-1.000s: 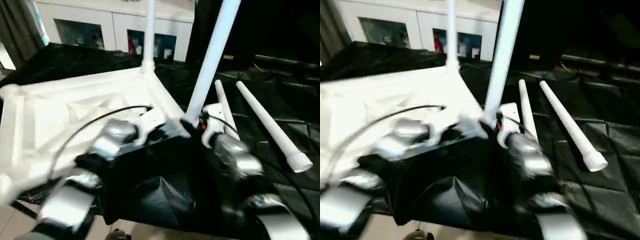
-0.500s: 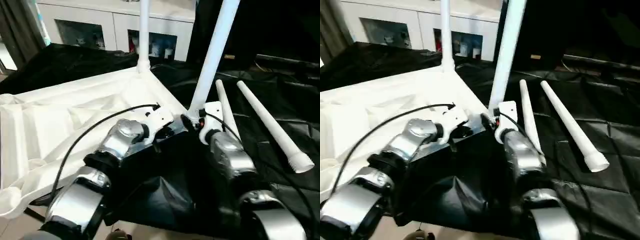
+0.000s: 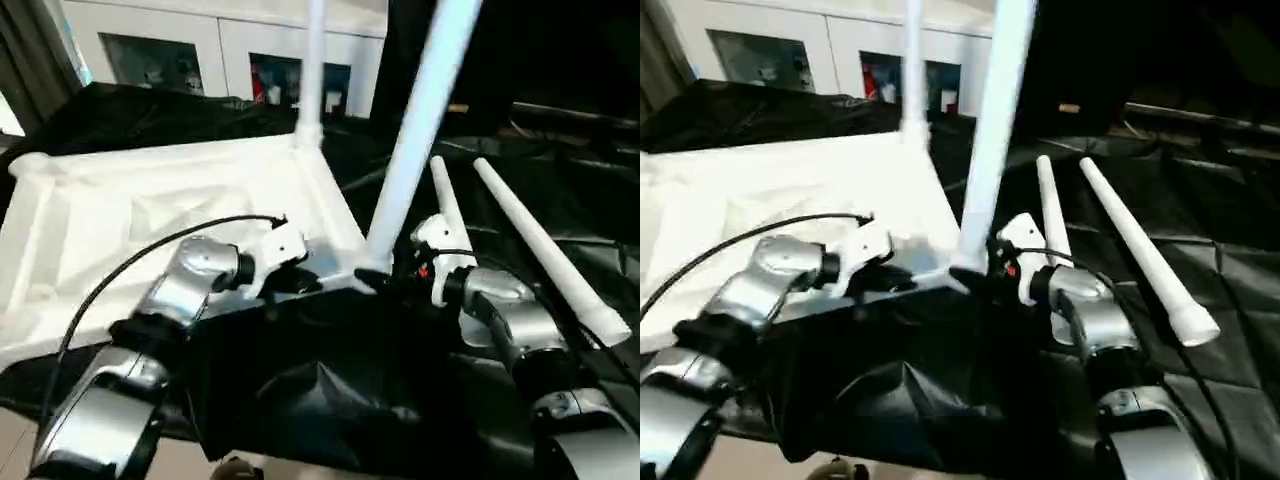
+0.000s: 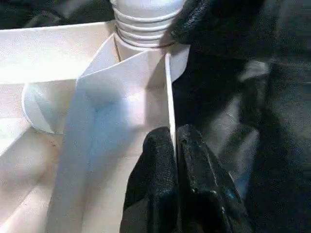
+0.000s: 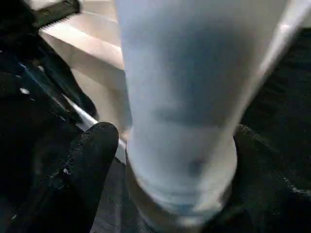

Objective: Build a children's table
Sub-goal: Rotate leg to tighten

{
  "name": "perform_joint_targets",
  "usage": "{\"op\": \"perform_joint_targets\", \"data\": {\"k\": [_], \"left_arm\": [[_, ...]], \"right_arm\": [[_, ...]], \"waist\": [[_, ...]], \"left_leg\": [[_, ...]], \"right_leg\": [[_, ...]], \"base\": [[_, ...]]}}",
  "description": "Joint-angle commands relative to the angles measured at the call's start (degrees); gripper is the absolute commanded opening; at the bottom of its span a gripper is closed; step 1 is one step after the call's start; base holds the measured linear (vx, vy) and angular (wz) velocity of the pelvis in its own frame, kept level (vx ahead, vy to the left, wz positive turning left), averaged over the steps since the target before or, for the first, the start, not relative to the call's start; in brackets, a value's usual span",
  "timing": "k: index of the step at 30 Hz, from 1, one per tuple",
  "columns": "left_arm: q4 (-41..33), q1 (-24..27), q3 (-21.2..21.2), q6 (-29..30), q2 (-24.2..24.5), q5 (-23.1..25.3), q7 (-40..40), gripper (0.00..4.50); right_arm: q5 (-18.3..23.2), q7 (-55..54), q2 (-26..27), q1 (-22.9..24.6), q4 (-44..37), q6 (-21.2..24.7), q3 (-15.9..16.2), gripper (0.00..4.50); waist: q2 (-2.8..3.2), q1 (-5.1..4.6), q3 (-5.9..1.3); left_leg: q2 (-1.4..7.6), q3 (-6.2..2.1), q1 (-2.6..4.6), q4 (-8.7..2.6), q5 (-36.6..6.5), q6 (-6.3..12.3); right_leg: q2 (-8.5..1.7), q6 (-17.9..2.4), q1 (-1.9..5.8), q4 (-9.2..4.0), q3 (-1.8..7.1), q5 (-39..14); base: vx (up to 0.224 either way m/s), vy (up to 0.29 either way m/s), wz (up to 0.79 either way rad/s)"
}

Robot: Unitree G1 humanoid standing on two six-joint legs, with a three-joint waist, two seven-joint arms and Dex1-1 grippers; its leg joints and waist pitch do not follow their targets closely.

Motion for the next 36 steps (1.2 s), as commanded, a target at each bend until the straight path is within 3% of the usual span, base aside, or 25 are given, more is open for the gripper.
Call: {"op": "perform_joint_targets", "data": {"k": [1,7,14,18,19,20,23,27,28,29,30,31,32,36], "left_arm": [[-0.8,1.8,-0.5,-0.9,-0.2,-2.0,-2.3,0.00],[-1.6,2.3,-0.3,-0.5,0.1,-2.0,-2.6,0.00],[-1.3,2.1,-0.2,-0.3,-0.4,-1.0,0.3,0.00],[3.4,-0.8,0.8,1.3,-3.6,1.8,11.0,0.00],[4.4,-1.5,0.7,1.4,-4.4,2.5,13.2,0.00],[4.4,-1.5,0.7,1.4,-4.4,2.5,13.2,0.00],[7.9,-4.2,0.2,3.5,-8.3,4.9,21.9,0.00],[11.1,-7.1,0.3,4.9,-13.4,5.5,28.5,0.00],[11.4,-7.5,0.2,4.9,-14.1,5.5,28.4,0.00],[11.5,-7.7,0.0,4.5,-14.8,5.5,27.9,0.00],[11.4,-7.8,-0.4,4.0,-15.3,5.5,27.1,0.00],[11.6,-7.9,-0.6,3.5,-15.5,5.5,26.5,0.00],[11.6,-7.9,-0.7,3.0,-15.5,5.6,25.9,0.00],[12.2,-7.6,-0.7,1.1,-14.4,5.6,24.2,0.00]], "right_arm": [[0.3,1.9,-1.1,0.6,-1.3,0.5,0.7,3.53],[0.6,3.0,-0.9,0.9,-1.7,1.2,0.8,3.11],[0.2,-0.2,0.2,1.1,-1.0,2.0,0.4,2.74],[-1.5,-18.1,5.0,0.2,3.8,3.1,-3.1,2.72],[-1.4,-22.3,6.4,0.2,4.6,3.7,-4.1,2.72],[-1.4,-22.3,6.4,0.2,4.6,3.7,-4.1,2.72],[-1.4,-37.7,12.0,0.0,7.8,5.5,-7.1,2.72],[-1.1,-46.8,17.2,-1.4,10.5,5.5,-8.6,2.72],[-1.9,-47.5,17.6,-1.8,10.8,5.0,-8.0,2.72],[-3.2,-47.6,17.8,-2.2,10.8,4.1,-6.9,2.72],[-4.2,-47.2,17.7,-2.4,10.4,2.7,-6.0,2.72],[-4.9,-47.1,17.6,-2.5,9.9,1.6,-5.4,3.07],[-5.3,-46.1,17.1,-2.5,9.4,0.7,-5.0,3.28],[-4.9,-42.8,15.6,-2.6,8.7,-1.0,-4.7,3.60]], "waist": [[-0.44,0.37,-3.31],[-0.49,0.69,-3.24],[-0.70,0.65,-3.33],[-0.67,0.24,-2.90],[-0.69,0.08,-2.86],[-0.78,-0.04,-2.87],[-0.53,-0.43,-2.75],[-0.43,-0.38,-2.74],[-0.18,-0.40,-2.85],[-0.31,-0.38,-2.86],[0.11,-0.27,-2.90],[-0.26,-0.26,-2.99],[0.00,-0.18,-2.99],[-0.18,-0.15,-2.99]], "left_leg": [[2.87,-0.92,0.96,-3.03,-9.5,4.05],[2.89,-0.97,1.09,-3.17,-10.2,3.09],[2.81,-0.94,1.00,-3.06,-8.8,3.50],[2.73,-1.04,1.40,-3.48,-12.1,1.60],[2.78,-1.41,1.51,-3.86,-14.1,-0.33],[2.74,-1.35,1.53,-3.86,-14.5,-0.53],[2.69,-1.54,1.90,-4.13,-17.1,-1.79],[2.66,-1.54,2.17,-4.16,-19.0,-2.28],[2.56,-1.61,1.85,-4.21,-18.8,-2.16],[2.57,-1.68,1.67,-4.27,-18.4,-2.03],[2.55,-1.72,1.67,-4.27,-18.3,-2.02],[2.51,-1.61,1.61,-4.16,-17.9,-1.42],[2.48,-1.61,1.54,-4.12,-17.6,-1.28],[2.47,-1.55,1.37,-4.05,-16.7,-0.50]], "right_leg": [[-4.19,-14.8,2.06,-3.41,2.21,-2.9],[-4.27,-13.8,1.93,-3.61,2.27,-5.5],[-4.20,-13.7,1.96,-3.36,2.27,-3.9],[-4.38,-12.4,1.30,-4.28,2.51,-10.9],[-4.63,-11.3,1.41,-4.61,2.46,-15.2],[-4.56,-11.0,1.35,-4.72,2.48,-15.7],[-4.61,-9.9,0.84,-5.17,2.61,-18.6],[-4.49,-9.1,0.55,-5.50,2.72,-18.8],[-4.43,-8.9,0.83,-5.42,2.69,-17.6],[-4.42,-8.8,0.99,-5.33,2.65,-16.9],[-4.44,-8.8,1.00,-5.27,2.66,-16.2],[-4.43,-8.9,1.10,-5.18,2.69,-14.5],[-4.50,-9.0,1.14,-5.18,2.71,-14.2],[-4.46,-9.3,1.36,-5.13,2.65,-13.5]], "base": [[0.000,0.000,0.00],[0.000,0.000,0.00],[0.000,0.000,0.00],[0.000,0.000,0.00],[0.000,0.000,0.00],[0.000,0.000,0.00],[0.000,0.000,0.00],[0.000,0.000,0.00],[0.000,0.000,0.00],[0.000,0.000,0.00],[0.000,0.000,0.00],[0.000,0.000,0.00],[0.000,0.000,0.00],[0.000,0.000,0.00]]}}
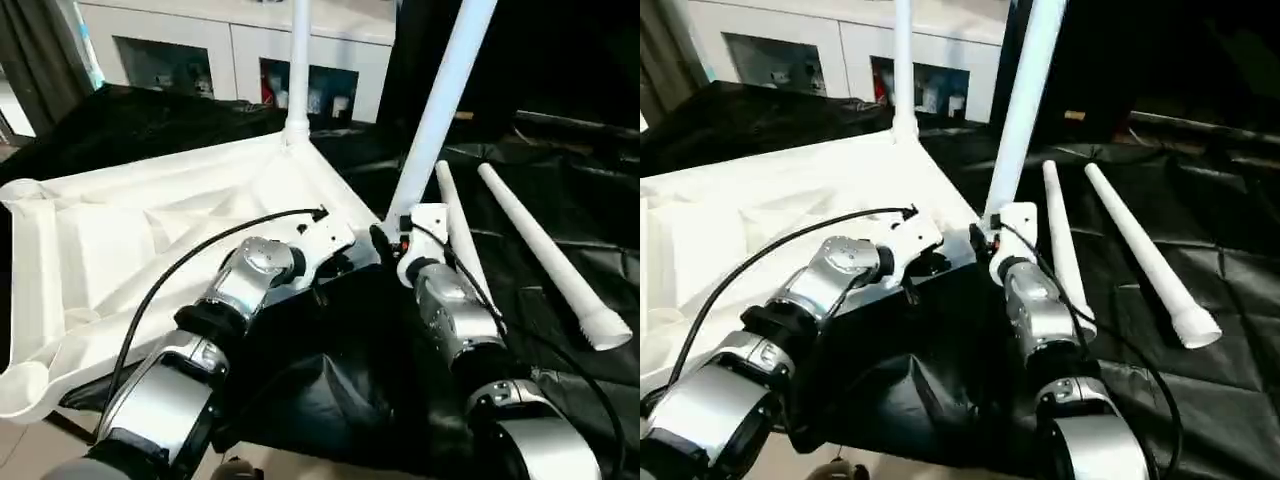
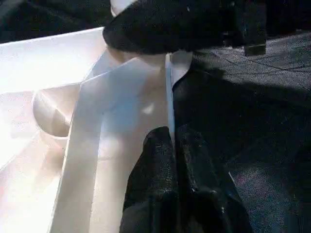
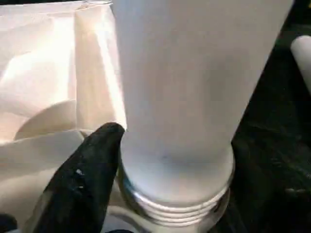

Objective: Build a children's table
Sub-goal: Rotate leg to tighten

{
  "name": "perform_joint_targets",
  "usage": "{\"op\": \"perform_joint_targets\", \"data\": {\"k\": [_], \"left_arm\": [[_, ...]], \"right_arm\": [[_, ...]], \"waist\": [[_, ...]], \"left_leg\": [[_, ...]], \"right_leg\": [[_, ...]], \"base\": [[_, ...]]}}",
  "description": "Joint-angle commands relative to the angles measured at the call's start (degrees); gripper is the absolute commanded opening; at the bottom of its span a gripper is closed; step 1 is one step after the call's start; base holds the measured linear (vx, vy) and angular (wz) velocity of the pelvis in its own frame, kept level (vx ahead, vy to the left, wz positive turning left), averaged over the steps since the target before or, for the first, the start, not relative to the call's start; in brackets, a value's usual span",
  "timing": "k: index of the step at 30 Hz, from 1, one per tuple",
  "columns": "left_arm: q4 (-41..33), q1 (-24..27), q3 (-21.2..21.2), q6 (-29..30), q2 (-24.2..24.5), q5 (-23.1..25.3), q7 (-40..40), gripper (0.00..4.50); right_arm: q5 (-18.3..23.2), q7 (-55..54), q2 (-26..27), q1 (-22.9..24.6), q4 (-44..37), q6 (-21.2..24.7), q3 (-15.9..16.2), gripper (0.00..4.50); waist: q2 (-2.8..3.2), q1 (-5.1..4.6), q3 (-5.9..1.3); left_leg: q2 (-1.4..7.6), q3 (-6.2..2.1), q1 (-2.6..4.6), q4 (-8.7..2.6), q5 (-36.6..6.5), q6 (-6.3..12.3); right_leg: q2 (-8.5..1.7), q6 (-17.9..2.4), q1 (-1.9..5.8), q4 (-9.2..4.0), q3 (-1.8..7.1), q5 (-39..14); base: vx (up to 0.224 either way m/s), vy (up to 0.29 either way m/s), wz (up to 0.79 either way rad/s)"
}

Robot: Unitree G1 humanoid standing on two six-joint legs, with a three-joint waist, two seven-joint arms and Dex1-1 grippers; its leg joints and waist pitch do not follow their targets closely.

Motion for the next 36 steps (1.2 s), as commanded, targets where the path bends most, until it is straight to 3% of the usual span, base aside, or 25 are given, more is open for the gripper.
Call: {"op": "perform_joint_targets", "data": {"k": [1,5,10,19,23,24,27,31,36], "left_arm": [[1.0,-0.3,-0.1,-2.4,-1.7,-0.7,0.8,0.00],[-0.5,1.4,-0.1,-4.7,1.8,-1.8,-4.9,0.00],[-4.0,4.2,-0.1,-6.4,6.0,-4.0,-13.7,0.00],[-12.1,8.9,-0.6,-6.3,11.7,-9.5,-29.0,0.00],[-14.2,10.0,-0.8,-5.5,12.9,-10.3,-31.1,0.00],[-14.4,10.1,-0.8,-5.4,13.0,-10.3,-31.3,0.00],[-14.5,10.4,-0.4,-5.6,13.9,-9.8,-31.6,0.00],[-15.1,10.6,-0.3,-5.3,14.3,-9.7,-31.2,0.00],[-13.9,10.1,-0.2,-5.2,13.7,-8.5,-28.2,0.00]], "right_arm": [[-0.3,4.1,0.8,1.3,1.3,0.5,3.1,3.60],[1.2,15.7,-4.3,2.5,-2.1,0.0,3.5,3.60],[3.1,32.1,-10.8,4.8,-7.7,2.0,6.6,3.60],[5.4,46.6,-16.3,5.9,-11.3,4.8,8.6,3.60],[5.6,47.4,-16.4,6.1,-11.9,5.4,9.0,3.60],[5.6,47.5,-16.4,6.2,-12.0,5.6,9.0,3.35],[5.3,48.5,-16.2,6.8,-12.6,6.1,9.7,3.27],[5.8,48.8,-15.9,7.0,-13.0,6.4,9.5,2.88],[6.4,47.3,-14.7,7.7,-13.9,7.1,8.9,2.78]], "waist": [[0.06,-0.25,-2.97],[-0.07,-0.18,-3.05],[-0.37,-0.07,-3.19],[-0.16,0.31,-3.18],[-0.05,0.57,-3.11],[-0.12,0.53,-3.09],[-0.23,0.41,-3.10],[-0.32,0.35,-3.15],[-0.28,0.39,-3.20]], "left_leg": [[2.73,-1.57,1.04,-4.01,-16.7,-0.06],[2.81,-1.59,0.69,-3.89,-14.9,1.13],[2.72,-1.34,0.37,-3.35,-10.6,3.79],[3.24,-0.97,0.78,-3.10,-9.9,3.98],[3.22,-0.94,0.89,-3.23,-10.7,3.16],[3.22,-0.98,0.82,-3.27,-10.8,2.98],[3.13,-1.04,0.84,-3.33,-11.2,2.32],[3.08,-1.01,0.81,-3.23,-10.1,2.49],[3.05,-0.97,0.90,-3.16,-9.7,2.71]], "right_leg": [[-4.30,-9.4,1.19,-5.13,2.43,-13.9],[-4.31,-9.9,1.50,-4.86,2.35,-11.5],[-4.23,-11.8,2.04,-4.25,2.21,-6.2],[-3.99,-14.9,1.80,-3.43,2.04,-3.2],[-4.02,-14.5,1.61,-3.52,2.08,-4.7],[-4.05,-14.4,1.66,-3.53,2.11,-5.1],[-4.07,-13.5,1.63,-3.66,2.15,-6.5],[-4.08,-13.7,1.66,-3.52,2.17,-5.2],[-4.03,-13.7,1.65,-3.45,2.18,-4.3]], "base": [[0.000,0.000,0.00],[0.000,0.000,0.00],[0.000,0.000,0.00],[0.000,0.000,0.00],[0.000,0.000,0.00],[0.000,0.000,0.00],[0.000,0.000,0.00],[0.000,0.000,0.00],[0.000,0.000,0.00]]}}
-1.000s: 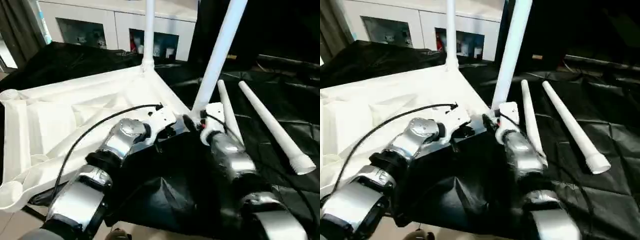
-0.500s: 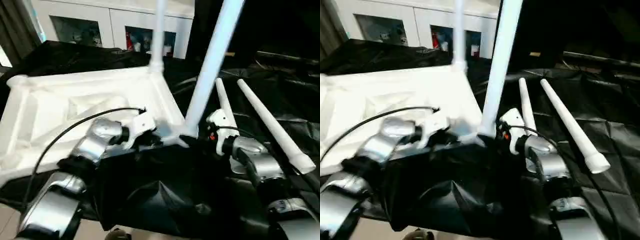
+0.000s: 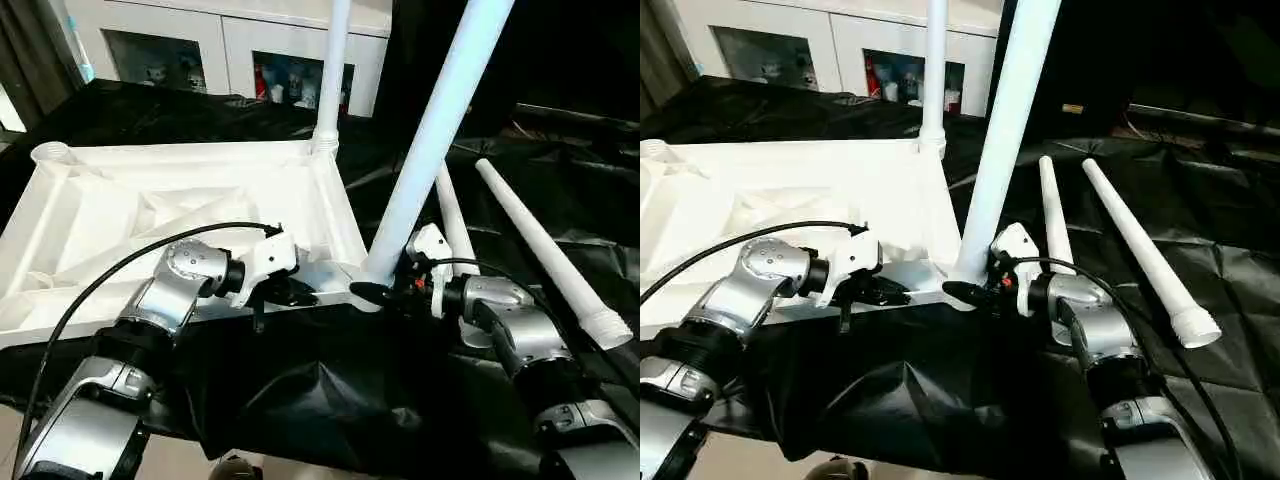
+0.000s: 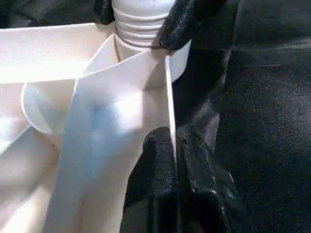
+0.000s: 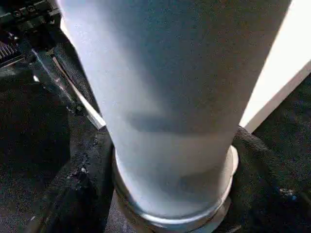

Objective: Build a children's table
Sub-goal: Rotate leg to tighten, then rotate table base

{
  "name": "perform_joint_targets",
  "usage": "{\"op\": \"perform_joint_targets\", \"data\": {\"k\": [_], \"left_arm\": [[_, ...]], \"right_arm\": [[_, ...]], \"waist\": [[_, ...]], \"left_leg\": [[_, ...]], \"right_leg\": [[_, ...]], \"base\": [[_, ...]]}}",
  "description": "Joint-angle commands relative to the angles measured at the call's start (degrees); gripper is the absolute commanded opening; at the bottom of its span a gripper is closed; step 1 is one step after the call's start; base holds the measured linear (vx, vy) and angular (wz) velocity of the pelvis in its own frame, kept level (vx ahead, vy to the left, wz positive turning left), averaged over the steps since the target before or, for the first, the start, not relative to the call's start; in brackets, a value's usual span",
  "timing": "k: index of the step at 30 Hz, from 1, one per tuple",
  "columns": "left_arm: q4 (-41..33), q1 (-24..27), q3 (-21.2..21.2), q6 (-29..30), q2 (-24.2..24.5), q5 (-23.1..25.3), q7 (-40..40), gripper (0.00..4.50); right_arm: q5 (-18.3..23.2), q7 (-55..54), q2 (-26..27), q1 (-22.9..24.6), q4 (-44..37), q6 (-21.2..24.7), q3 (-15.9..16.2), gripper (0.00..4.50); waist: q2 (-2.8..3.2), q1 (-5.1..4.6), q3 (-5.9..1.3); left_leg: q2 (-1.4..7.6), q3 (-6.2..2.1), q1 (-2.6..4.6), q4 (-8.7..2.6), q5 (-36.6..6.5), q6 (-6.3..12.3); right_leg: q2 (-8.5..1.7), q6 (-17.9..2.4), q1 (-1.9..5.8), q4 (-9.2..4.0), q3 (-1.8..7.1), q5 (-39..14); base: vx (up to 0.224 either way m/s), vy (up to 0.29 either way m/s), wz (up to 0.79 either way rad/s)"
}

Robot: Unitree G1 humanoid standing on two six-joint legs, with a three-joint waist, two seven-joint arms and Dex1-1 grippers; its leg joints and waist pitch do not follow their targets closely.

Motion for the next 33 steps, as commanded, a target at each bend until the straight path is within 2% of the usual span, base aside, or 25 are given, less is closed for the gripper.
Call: {"op": "perform_joint_targets", "data": {"k": [1,3,4,5,6,7,8,9,10,11,12,13,16,17,19,24,26,27,29,30,32,33], "left_arm": [[1.2,0.4,-0.6,0.1,-1.6,-0.3,2.1,0.00],[6.0,-2.3,0.4,1.7,-4.6,2.5,12.5,0.00],[7.0,-2.9,0.6,2.1,-5.3,3.1,14.8,0.00],[8.9,-4.2,1.0,3.0,-7.0,3.9,19.2,0.00],[10.2,-5.2,1.3,4.1,-8.6,4.2,22.8,0.00],[11.4,-6.1,1.7,5.0,-9.9,4.5,25.7,0.00],[12.5,-7.0,2.0,6.0,-11.5,4.6,28.6,0.00],[13.3,-7.7,2.3,6.8,-12.7,4.5,30.4,0.00],[14.1,-8.4,2.6,7.4,-14.5,4.4,32.8,0.00],[14.6,-9.0,2.8,7.8,-16.1,4.1,34.0,0.00],[15.0,-9.6,2.8,8.1,-18.0,3.9,35.3,0.00],[15.4,-10.0,2.6,7.1,-19.8,3.9,35.8,0.00],[16.2,-10.4,2.0,5.4,-21.0,4.3,35.0,0.00],[16.3,-10.3,1.6,4.3,-21.1,4.5,34.4,0.00],[16.6,-10.3,1.1,3.3,-21.3,4.7,33.2,0.00],[18.0,-11.0,1.2,0.2,-20.9,4.7,33.7,0.00],[20.5,-12.9,2.7,-0.7,-21.0,5.3,39.5,0.00],[20.7,-13.1,2.9,-1.0,-21.0,5.3,40.2,0.00],[22.2,-14.4,4.3,-2.3,-21.2,4.9,43.6,0.00],[23.3,-15.6,5.7,-3.1,-21.2,4.4,46.7,0.28],[24.1,-16.7,7.3,-3.6,-21.2,3.7,50.1,0.28],[24.3,-17.3,8.5,-3.8,-21.2,3.0,51.9,0.59]], "right_arm": [[1.0,-2.1,1.1,0.5,-0.4,1.4,-0.9,2.78],[-1.5,-14.9,4.8,-0.2,3.8,0.5,-2.8,2.77],[-1.9,-17.8,5.7,-0.5,4.9,0.4,-3.3,2.77],[-2.2,-24.1,7.5,-1.3,7.2,0.6,-4.8,2.76],[-2.1,-29.1,9.0,-2.0,9.0,1.0,-6.1,2.76],[-1.9,-33.2,10.2,-2.7,10.5,1.3,-7.3,2.76],[-1.9,-36.9,11.4,-3.4,11.9,1.4,-8.2,2.76],[-2.0,-39.8,12.3,-3.8,12.8,1.3,-8.7,2.76],[-1.6,-42.7,13.5,-4.5,13.9,1.5,-9.7,2.76],[-1.4,-45.1,14.5,-5.2,14.8,1.6,-10.2,2.76],[-1.3,-47.7,15.6,-5.9,15.7,1.7,-10.7,2.76],[-1.9,-49.1,16.5,-6.6,16.4,1.7,-10.3,2.76],[-3.0,-49.2,17.0,-7.4,17.0,-0.5,-9.9,2.76],[-3.1,-49.0,17.0,-7.5,17.0,-1.2,-9.9,3.31],[-3.3,-48.8,16.7,-7.9,16.9,-3.4,-10.2,3.45],[-5.3,-51.2,15.0,-7.5,14.6,-6.3,-9.7,3.53],[-5.1,-51.6,13.7,-5.0,9.1,-6.3,-10.3,3.53],[-5.0,-51.6,13.6,-4.9,8.8,-6.2,-10.4,3.53],[-4.8,-51.9,13.4,-3.9,7.0,-6.2,-10.9,3.53],[-4.8,-52.0,13.3,-2.6,5.1,-6.3,-11.1,3.58],[-5.0,-52.1,13.3,-1.1,2.6,-6.5,-11.1,3.58],[-4.9,-51.9,13.3,0.1,0.6,-6.5,-11.0,3.61]], "waist": [[-0.29,0.10,-3.38],[-0.23,-0.12,-3.18],[-0.24,-0.36,-3.01],[-0.09,-0.34,-2.92],[-0.21,-0.57,-2.95],[-0.16,-0.76,-2.83],[0.15,-0.72,-2.89],[0.04,-0.75,-2.92],[-0.08,-0.66,-2.99],[0.11,-0.71,-3.02],[0.04,-0.65,-3.05],[0.16,-0.63,-3.18],[0.01,-0.47,-3.37],[-0.01,-0.39,-3.43],[0.04,-0.22,-3.50],[0.26,-0.08,-3.48],[0.15,0.13,-3.48],[0.05,0.01,-3.58],[0.02,-0.12,-3.68],[0.02,-0.15,-3.77],[-0.08,-0.29,-4.21],[0.03,-0.26,-4.62]], "left_leg": [[2.79,-1.01,1.04,-3.20,-9.8,2.64],[2.74,-1.12,1.35,-3.42,-11.9,1.42],[2.64,-1.05,1.40,-3.53,-12.7,0.68],[2.68,-1.42,1.60,-3.74,-15.2,-0.70],[2.65,-1.40,1.56,-3.82,-15.6,-1.14],[2.67,-1.51,2.07,-3.92,-17.9,-2.36],[2.68,-1.67,2.00,-3.96,-18.1,-2.48],[2.67,-1.57,1.96,-3.98,-18.1,-2.32],[2.64,-1.63,1.92,-3.97,-17.8,-2.18],[2.57,-1.59,1.78,-4.00,-17.7,-1.95],[2.55,-1.57,1.76,-3.97,-17.3,-1.83],[2.49,-1.50,1.69,-3.89,-16.3,-1.58],[2.31,-1.39,1.33,-3.63,-14.4,-0.28],[2.23,-1.36,1.16,-3.53,-13.3,0.45],[2.19,-1.32,0.97,-3.39,-11.6,1.60],[2.34,-1.33,1.17,-3.52,-12.4,1.55],[2.34,-1.31,1.24,-3.51,-13.0,1.48],[2.35,-1.48,0.87,-3.60,-12.1,1.67],[2.33,-1.45,0.91,-3.49,-11.7,1.96],[2.15,-1.39,0.68,-3.24,-10.1,2.72],[2.00,-1.43,0.32,-2.76,-6.5,4.06],[2.06,-1.41,0.16,-2.28,-3.0,5.49]], "right_leg": [[-4.20,-13.6,1.92,-3.55,2.28,-4.3],[-4.41,-13.1,1.52,-4.08,2.42,-8.3],[-4.32,-12.7,1.27,-4.31,2.47,-10.1],[-4.71,-11.9,1.33,-4.72,2.47,-14.9],[-4.67,-11.5,1.36,-4.84,2.46,-16.3],[-4.69,-10.6,0.83,-5.28,2.55,-19.8],[-4.78,-10.3,0.94,-5.28,2.55,-20.2],[-4.70,-9.9,0.79,-5.46,2.62,-19.5],[-4.65,-9.8,0.98,-5.42,2.57,-18.9],[-4.55,-9.7,0.99,-5.39,2.61,-17.8],[-4.56,-9.6,1.00,-5.37,2.61,-17.3],[-4.41,-10.0,1.13,-5.16,2.61,-14.4],[-4.38,-10.0,1.53,-4.86,2.57,-10.7],[-4.36,-10.1,1.67,-4.78,2.54,-9.4],[-4.41,-10.5,1.90,-4.57,2.47,-7.3],[-4.31,-10.4,1.75,-4.72,2.41,-8.8],[-4.20,-9.7,1.77,-4.75,2.47,-8.8],[-4.24,-9.4,2.09,-4.49,2.40,-7.6],[-4.21,-9.4,2.00,-4.44,2.35,-6.7],[-4.22,-9.7,2.19,-4.31,2.38,-4.3],[-4.08,-10.6,2.61,-3.44,2.32,2.2],[-3.95,-11.9,2.63,-2.66,2.28,9.3]], "base": [[0.000,0.000,0.00],[0.000,0.000,0.00],[0.000,0.000,0.00],[0.000,0.000,0.00],[0.000,0.000,0.00],[0.000,0.000,0.00],[0.000,0.000,0.00],[0.000,0.000,0.00],[0.000,0.000,0.00],[0.000,0.000,0.00],[0.000,0.000,0.00],[0.000,0.000,0.00],[0.000,0.000,0.00],[0.000,0.000,0.00],[0.000,0.000,0.00],[0.000,0.000,0.00],[0.000,0.000,0.00],[0.000,0.000,0.00],[0.000,0.000,0.00],[0.000,0.000,0.00],[0.000,0.000,0.00],[0.000,0.000,0.00]]}}
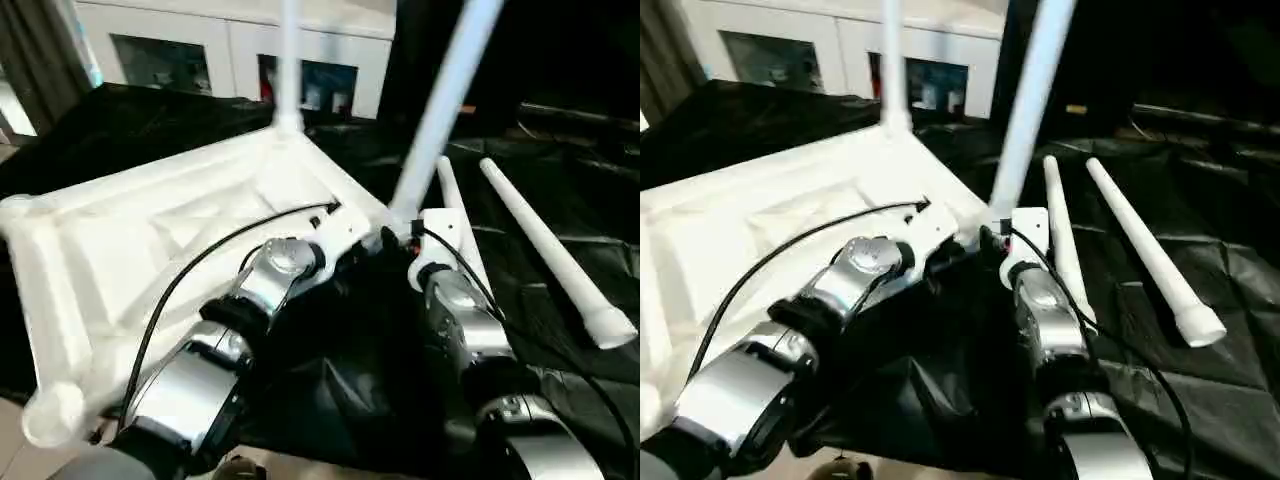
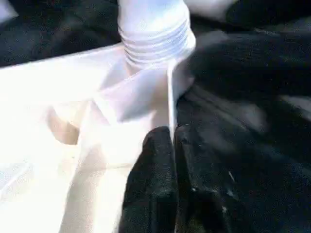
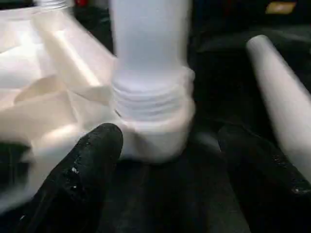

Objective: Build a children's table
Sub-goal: Rotate table base

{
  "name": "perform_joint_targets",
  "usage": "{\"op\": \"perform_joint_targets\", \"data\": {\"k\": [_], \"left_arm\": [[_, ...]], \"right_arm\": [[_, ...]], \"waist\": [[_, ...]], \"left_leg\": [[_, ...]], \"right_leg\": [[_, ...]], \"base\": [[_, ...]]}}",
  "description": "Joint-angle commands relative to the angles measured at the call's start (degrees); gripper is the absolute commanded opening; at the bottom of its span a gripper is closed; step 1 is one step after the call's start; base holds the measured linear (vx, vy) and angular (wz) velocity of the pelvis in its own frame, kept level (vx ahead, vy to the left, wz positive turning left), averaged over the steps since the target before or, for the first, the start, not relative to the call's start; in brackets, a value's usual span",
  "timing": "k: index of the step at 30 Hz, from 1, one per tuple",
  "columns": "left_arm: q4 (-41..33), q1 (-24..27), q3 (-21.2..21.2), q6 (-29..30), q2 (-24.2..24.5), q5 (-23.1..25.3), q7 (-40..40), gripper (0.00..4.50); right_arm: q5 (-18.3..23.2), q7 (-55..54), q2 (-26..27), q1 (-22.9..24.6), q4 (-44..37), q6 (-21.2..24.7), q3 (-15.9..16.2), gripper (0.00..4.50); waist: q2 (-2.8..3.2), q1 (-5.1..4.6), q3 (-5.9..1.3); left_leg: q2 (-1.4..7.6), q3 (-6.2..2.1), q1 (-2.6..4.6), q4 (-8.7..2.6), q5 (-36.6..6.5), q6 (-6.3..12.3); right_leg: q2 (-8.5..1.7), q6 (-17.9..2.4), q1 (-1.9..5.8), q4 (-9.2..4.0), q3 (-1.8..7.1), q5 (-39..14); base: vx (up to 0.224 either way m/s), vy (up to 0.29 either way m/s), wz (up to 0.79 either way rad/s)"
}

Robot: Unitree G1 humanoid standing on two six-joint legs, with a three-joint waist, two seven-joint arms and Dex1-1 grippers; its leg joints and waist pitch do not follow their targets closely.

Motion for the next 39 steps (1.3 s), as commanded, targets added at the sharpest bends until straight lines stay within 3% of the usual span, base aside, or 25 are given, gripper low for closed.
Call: {"op": "perform_joint_targets", "data": {"k": [1,3,4,5,6,8,9,10,11,12,14,15,16,17,18,19,20,23,24,26,28,30,31,34,39], "left_arm": [[-0.6,-3.0,3.4,-2.3,0.5,-2.3,5.1,0.64],[-1.1,-3.6,4.4,-3.6,1.2,-2.8,6.7,0.72],[-2.1,-3.7,4.7,-4.4,2.1,-3.2,6.8,0.85],[-2.3,-3.7,4.8,-4.5,2.2,-3.2,6.8,1.00],[-4.7,-3.1,5.4,-3.8,3.3,-3.6,6.3,1.08],[-8.7,-2.0,6.2,-2.2,6.0,-3.1,6.0,1.10],[-10.5,-1.3,6.4,-0.7,7.5,-2.6,5.8,1.36],[-14.4,0.5,6.4,3.1,10.5,-1.3,4.7,1.36],[-15.3,1.0,6.4,4.0,11.3,-1.1,4.4,1.46],[-18.3,2.6,6.4,6.9,13.6,-0.4,3.4,1.55],[-22.0,4.5,6.3,10.1,16.3,0.6,1.7,1.80],[-25.4,6.5,6.4,12.5,19.0,1.6,0.5,1.89],[-30.2,9.3,6.7,15.8,22.8,3.0,-1.3,1.89],[-30.9,9.7,6.7,16.3,23.4,3.2,-1.6,1.94],[-35.8,12.9,7.6,19.3,27.5,4.9,-2.6,2.01],[-35.8,12.9,7.6,19.3,27.5,4.9,-2.6,2.01],[-41.6,16.5,8.9,23.8,32.3,6.7,-3.6,2.27],[-45.1,18.6,10.8,27.2,35.5,7.9,-3.9,2.33],[-47.8,20.4,12.2,30.2,39.0,9.8,-4.0,2.48],[-48.3,21.6,12.1,32.1,42.0,11.9,-4.0,2.48],[-48.5,22.9,11.3,33.9,43.6,12.7,-4.8,2.48],[-49.8,24.5,9.7,36.0,44.7,12.2,-7.1,2.48],[-50.9,25.7,8.2,37.5,44.5,10.5,-9.9,2.48],[-51.6,26.6,6.6,38.3,44.2,9.8,-12.2,2.48],[-53.0,28.2,3.4,39.8,44.9,8.8,-18.5,2.48]], "right_arm": [[0.1,0.3,-0.1,2.5,-4.8,0.2,0.2,3.61],[0.1,1.8,-0.1,5.0,-8.5,1.3,1.3,3.61],[-0.4,2.5,-0.3,5.9,-9.6,2.3,2.5,3.61],[-0.4,2.6,-0.3,6.0,-9.7,2.4,2.7,3.61],[-0.8,2.9,-0.4,5.7,-8.9,2.5,3.2,3.61],[-1.2,3.2,-0.4,5.1,-7.7,3.2,3.7,3.61],[-1.4,3.8,-0.5,4.7,-7.3,3.7,4.1,3.61],[-1.9,5.0,-1.0,3.9,-6.1,3.9,5.0,3.61],[-2.1,5.3,-1.1,3.8,-6.0,4.0,5.2,3.61],[-2.6,5.9,-1.2,3.4,-5.7,4.3,5.8,3.61],[-2.8,6.7,-1.3,2.8,-5.1,4.2,6.2,3.61],[-3.0,7.0,-1.4,2.3,-4.4,4.0,6.4,3.61],[-3.1,7.5,-1.5,1.3,-3.2,3.8,6.6,3.61],[-3.0,7.6,-1.5,1.2,-3.1,3.8,6.6,3.61],[-3.0,8.1,-1.5,-0.1,-1.5,3.5,6.8,3.61],[-3.0,8.1,-1.5,-0.1,-1.5,3.5,6.8,3.61],[-3.0,8.9,-1.4,-1.9,1.0,3.1,7.2,3.61],[-3.3,9.3,-1.4,-3.3,3.0,2.6,7.5,3.61],[-3.3,9.3,-1.1,-4.9,4.9,2.4,7.2,3.61],[-3.5,8.9,-0.8,-6.2,6.9,2.0,7.1,3.61],[-4.1,8.7,-0.7,-7.6,9.3,1.7,7.4,3.61],[-4.6,8.5,-0.6,-8.8,11.5,1.3,7.8,3.61],[-4.6,8.6,-0.5,-10.1,13.6,1.2,7.7,3.61],[-4.5,8.4,-0.2,-11.1,15.1,0.9,7.6,3.61],[-4.4,8.2,0.6,-12.8,18.0,-0.1,7.5,3.61]], "waist": [[-0.56,0.48,-4.93],[-0.81,0.35,-4.62],[-0.51,0.24,-4.50],[-0.60,0.15,-4.43],[-0.32,0.02,-4.31],[-0.33,-0.05,-4.08],[-0.18,-0.14,-3.99],[-0.15,-0.25,-3.91],[-0.49,-0.38,-3.73],[-0.45,-0.25,-3.74],[-0.18,-0.34,-3.70],[-1.09,-0.38,-3.71],[-0.50,-0.16,-3.94],[-0.22,-0.67,-3.73],[0.09,-0.41,-3.85],[-0.41,-0.53,-3.85],[-0.54,-0.37,-3.87],[-0.29,-0.41,-3.65],[-0.56,-0.38,-3.50],[-0.31,-0.48,-3.41],[-0.13,-0.30,-3.31],[-0.16,-0.42,-3.26],[-0.11,-0.37,-3.22],[0.12,-0.34,-3.25],[-0.01,-0.62,-3.26]], "left_leg": [[1.97,-1.21,1.08,-1.99,-0.6,6.53],[1.82,-1.07,0.89,-1.79,0.2,8.66],[1.87,-1.13,0.96,-1.86,-1.0,9.02],[1.97,-1.15,0.95,-1.91,-1.5,9.06],[2.09,-1.16,1.10,-2.02,-2.8,8.59],[2.42,-1.14,1.27,-2.27,-4.9,7.45],[2.56,-1.12,1.44,-2.41,-6.1,6.52],[2.51,-1.13,1.39,-2.47,-6.5,6.12],[2.64,-1.22,1.33,-2.70,-7.4,5.16],[2.66,-1.10,1.65,-2.71,-8.2,4.18],[2.57,-1.01,1.72,-2.76,-7.8,3.17],[2.62,-0.96,1.50,-2.78,-7.2,2.94],[3.00,-1.23,1.70,-2.75,-6.9,2.54],[2.66,-1.14,1.22,-2.94,-6.0,2.38],[2.61,-0.99,1.85,-2.78,-6.2,1.91],[2.83,-1.14,1.66,-2.80,-5.3,1.66],[2.76,-0.94,1.94,-2.74,-5.2,1.23],[2.62,-0.91,1.99,-2.85,-5.4,0.53],[2.56,-0.83,2.02,-2.90,-5.6,0.36],[2.52,-0.95,2.17,-3.05,-7.0,-1.12],[2.42,-0.90,2.37,-3.09,-8.5,-1.97],[2.38,-1.09,2.07,-3.30,-10.4,-3.27],[2.37,-1.04,2.29,-3.26,-12.4,-4.05],[2.32,-1.17,2.16,-3.28,-14.4,-4.61],[2.34,-1.42,1.93,-3.42,-15.8,-4.74]], "right_leg": [[-3.70,-13.1,3.39,-2.02,2.12,15.4],[-3.53,-13.8,3.21,-1.96,1.95,18.9],[-3.64,-14.1,3.20,-2.07,1.89,17.0],[-3.71,-14.2,3.23,-2.17,1.86,15.8],[-3.72,-14.7,3.05,-2.35,1.83,12.9],[-3.77,-15.1,2.88,-2.64,1.89,8.2],[-3.70,-15.0,2.74,-2.79,1.91,5.8],[-3.64,-14.8,2.69,-2.88,1.96,4.8],[-3.73,-14.6,2.70,-2.86,1.92,2.5],[-3.75,-13.9,2.51,-3.06,2.01,0.6],[-3.55,-13.2,2.32,-3.04,2.15,0.6],[-3.54,-13.2,2.43,-2.91,2.10,1.2],[-4.05,-13.4,2.48,-2.42,2.05,1.5],[-3.53,-12.7,2.40,-2.43,2.03,1.4],[-3.41,-12.5,2.04,-2.53,2.04,1.5],[-3.57,-12.8,2.22,-2.11,2.03,3.2],[-3.50,-12.8,2.09,-2.13,2.02,3.8],[-3.29,-12.9,1.91,-2.07,2.03,3.7],[-3.18,-12.8,1.83,-2.19,2.06,3.6],[-3.11,-12.2,1.67,-2.12,2.04,2.7],[-3.08,-11.9,1.50,-2.27,2.11,1.5],[-3.25,-11.8,1.68,-2.28,2.16,-0.7],[-3.35,-11.7,1.34,-2.49,2.30,-2.4],[-3.47,-11.8,1.29,-2.52,2.43,-3.7],[-3.48,-11.6,1.43,-2.70,2.37,-5.5]], "base": [[0.000,0.000,0.00],[0.000,0.000,0.00],[0.000,0.000,0.00],[0.000,0.000,0.00],[0.000,0.000,0.00],[0.000,0.000,0.00],[0.000,0.000,0.00],[0.000,0.000,0.00],[0.000,0.000,0.00],[0.000,0.000,0.00],[0.000,0.000,0.00],[0.000,0.000,0.00],[0.000,0.000,0.00],[0.000,0.000,0.00],[0.000,0.000,0.00],[0.000,0.000,0.00],[0.000,0.000,0.00],[0.000,0.000,0.00],[0.000,0.000,0.00],[0.000,0.000,0.00],[0.000,0.000,0.00],[0.000,0.000,0.00],[0.000,0.000,0.00],[0.000,0.000,0.00],[0.000,0.000,0.00]]}}
